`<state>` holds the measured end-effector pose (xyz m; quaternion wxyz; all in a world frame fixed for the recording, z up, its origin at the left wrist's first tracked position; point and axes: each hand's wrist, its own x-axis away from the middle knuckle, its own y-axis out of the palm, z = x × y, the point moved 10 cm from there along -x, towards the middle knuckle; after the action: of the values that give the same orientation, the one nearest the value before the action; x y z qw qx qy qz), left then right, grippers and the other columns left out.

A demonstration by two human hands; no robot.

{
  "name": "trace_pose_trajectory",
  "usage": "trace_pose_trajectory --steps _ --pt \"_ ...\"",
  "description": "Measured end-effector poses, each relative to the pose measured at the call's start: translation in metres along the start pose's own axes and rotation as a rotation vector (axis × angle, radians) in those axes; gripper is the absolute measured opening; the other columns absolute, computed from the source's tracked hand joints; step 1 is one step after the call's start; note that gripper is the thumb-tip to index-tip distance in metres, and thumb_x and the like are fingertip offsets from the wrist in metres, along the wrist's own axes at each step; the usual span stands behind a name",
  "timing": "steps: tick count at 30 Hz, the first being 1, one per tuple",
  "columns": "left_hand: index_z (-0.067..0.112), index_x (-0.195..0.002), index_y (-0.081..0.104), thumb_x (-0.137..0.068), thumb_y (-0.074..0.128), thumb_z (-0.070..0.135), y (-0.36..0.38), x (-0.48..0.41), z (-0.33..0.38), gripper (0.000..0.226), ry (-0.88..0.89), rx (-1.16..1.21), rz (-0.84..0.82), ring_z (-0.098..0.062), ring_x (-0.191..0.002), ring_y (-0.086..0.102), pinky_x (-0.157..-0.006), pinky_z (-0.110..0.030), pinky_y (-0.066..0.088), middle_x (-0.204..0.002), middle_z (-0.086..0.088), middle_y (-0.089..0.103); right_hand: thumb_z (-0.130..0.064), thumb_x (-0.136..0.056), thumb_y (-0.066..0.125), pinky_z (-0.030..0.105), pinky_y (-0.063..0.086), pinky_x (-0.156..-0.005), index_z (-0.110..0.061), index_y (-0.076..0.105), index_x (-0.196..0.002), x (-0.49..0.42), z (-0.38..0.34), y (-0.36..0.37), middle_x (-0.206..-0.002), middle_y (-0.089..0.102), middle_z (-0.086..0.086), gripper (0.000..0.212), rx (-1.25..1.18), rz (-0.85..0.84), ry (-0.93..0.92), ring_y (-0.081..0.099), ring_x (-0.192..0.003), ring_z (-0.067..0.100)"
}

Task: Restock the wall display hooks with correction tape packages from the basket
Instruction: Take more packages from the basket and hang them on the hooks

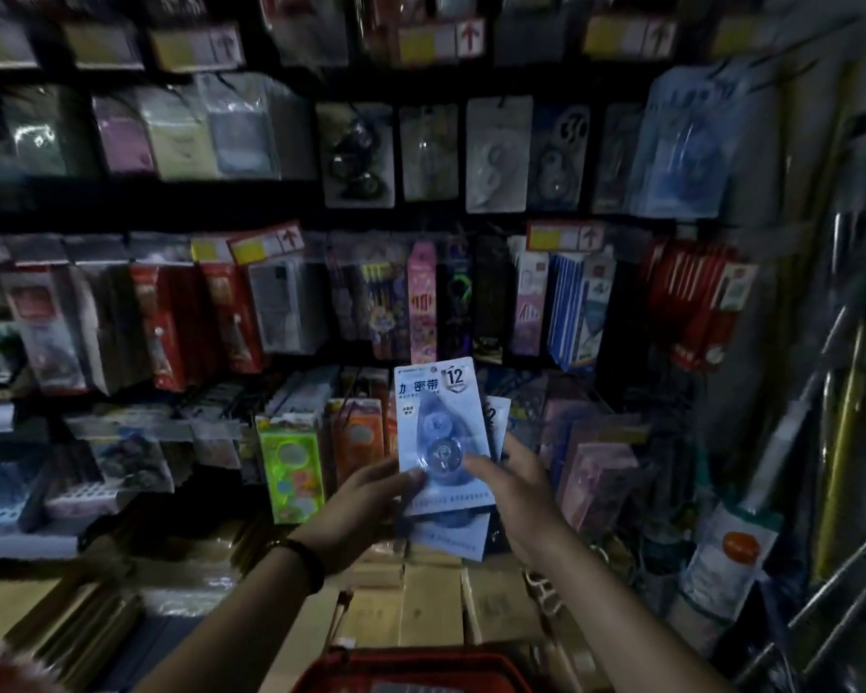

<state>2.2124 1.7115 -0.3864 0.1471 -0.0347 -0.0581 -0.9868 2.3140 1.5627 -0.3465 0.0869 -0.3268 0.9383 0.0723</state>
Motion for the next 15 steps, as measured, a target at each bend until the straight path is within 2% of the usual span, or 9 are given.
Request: trace_pose_trajectory --steps 2,4,5,7,9,10,12,13,15 --pt "0.014 -0.145 0.057 -0.106 0.060 0.021 0.016 -0.001 0.017 0.040 0.014 0.092 -0.058 -0.041 -0.126 0.067 -0.108 -0.066 0.049 -0.140 -0.017 0.068 -0.008 -0.100 0.064 0.050 0.060 -0.095 -0.022 0.069 -0.128 -0.006 -0.019 -0.002 -0.119 0.078 0.000 0.032 0.036 0.001 -0.035 0.074 -0.109 0.023" --pt "0.017 -0.145 0.057 -0.107 0.055 0.010 0.024 -0.007 0.037 0.039 0.072 0.141 -0.054 -0.043 -0.126 0.066 -0.106 -0.068 0.050 -0.140 -0.016 0.068 -0.017 -0.098 0.068 0.050 0.059 -0.097 -0.026 0.068 -0.129 -0.011 -0.039 -0.007 -0.120 0.077 -0.004 0.033 0.093 0.009 -0.074 0.074 -0.110 0.020" --pt "0.020 -0.145 0.056 -0.106 0.056 0.009 0.026 -0.011 0.048 0.041 0.103 0.146 -0.045 -0.044 -0.126 0.066 -0.104 -0.068 0.050 -0.140 -0.016 0.068 -0.023 -0.096 0.070 0.044 0.059 -0.096 -0.028 0.065 -0.131 -0.014 -0.050 -0.010 -0.120 0.076 -0.007 0.036 0.118 0.021 -0.103 0.073 -0.111 0.018" --pt "0.021 -0.142 0.058 -0.104 0.059 0.007 0.030 -0.017 0.067 0.040 0.152 0.135 -0.010 -0.043 -0.123 0.069 -0.097 -0.064 0.057 -0.137 -0.015 0.070 -0.029 -0.093 0.076 0.022 0.052 -0.089 -0.035 0.052 -0.139 -0.016 -0.077 -0.024 -0.126 0.063 -0.016 0.052 0.277 0.133 -0.192 0.064 -0.113 0.003" --pt "0.013 -0.134 0.059 -0.100 0.065 0.006 0.033 -0.024 0.087 0.035 0.198 0.131 0.034 -0.043 -0.116 0.072 -0.087 -0.059 0.062 -0.133 -0.018 0.071 -0.029 -0.090 0.078 0.013 0.043 -0.090 -0.034 0.042 -0.150 -0.012 -0.116 -0.037 -0.133 0.045 -0.014 0.070 0.549 0.293 -0.368 0.051 -0.118 0.001" --pt "0.011 -0.131 0.059 -0.097 0.069 0.005 0.035 -0.028 0.097 0.035 0.223 0.127 0.054 -0.044 -0.114 0.073 -0.084 -0.058 0.062 -0.130 -0.019 0.072 -0.026 -0.089 0.078 0.013 0.043 -0.093 -0.032 0.043 -0.152 -0.011 -0.135 -0.036 -0.136 0.040 -0.012 0.072 0.665 0.320 -0.478 0.046 -0.123 0.002" --pt "0.008 -0.126 0.060 -0.092 0.076 0.004 0.039 -0.034 0.117 0.038 0.277 0.124 0.104 -0.044 -0.107 0.075 -0.083 -0.058 0.062 -0.125 -0.021 0.074 -0.023 -0.090 0.076 0.022 0.048 -0.104 -0.028 0.048 -0.152 -0.012 -0.162 -0.023 -0.136 0.038 -0.012 0.068 0.828 0.263 -0.615 0.043 -0.128 0.005" --pt "0.007 -0.126 0.059 -0.089 0.078 0.004 0.041 -0.035 0.128 0.042 0.306 0.122 0.132 -0.043 -0.105 0.075 -0.085 -0.059 0.062 -0.123 -0.021 0.075 -0.025 -0.092 0.075 0.027 0.048 -0.107 -0.027 0.049 -0.152 -0.015 -0.171 -0.018 -0.136 0.038 -0.013 0.066 0.874 0.220 -0.634 0.043 -0.129 0.005" --pt "0.009 -0.128 0.059 -0.084 0.084 0.006 0.048 -0.040 0.149 0.051 0.359 0.100 0.157 -0.042 -0.106 0.076 -0.092 -0.063 0.060 -0.122 -0.020 0.076 -0.039 -0.091 0.076 0.028 0.047 -0.110 -0.025 0.044 -0.156 -0.023 -0.184 -0.017 -0.138 0.038 -0.016 0.073 0.911 0.185 -0.630 0.042 -0.131 0.003"
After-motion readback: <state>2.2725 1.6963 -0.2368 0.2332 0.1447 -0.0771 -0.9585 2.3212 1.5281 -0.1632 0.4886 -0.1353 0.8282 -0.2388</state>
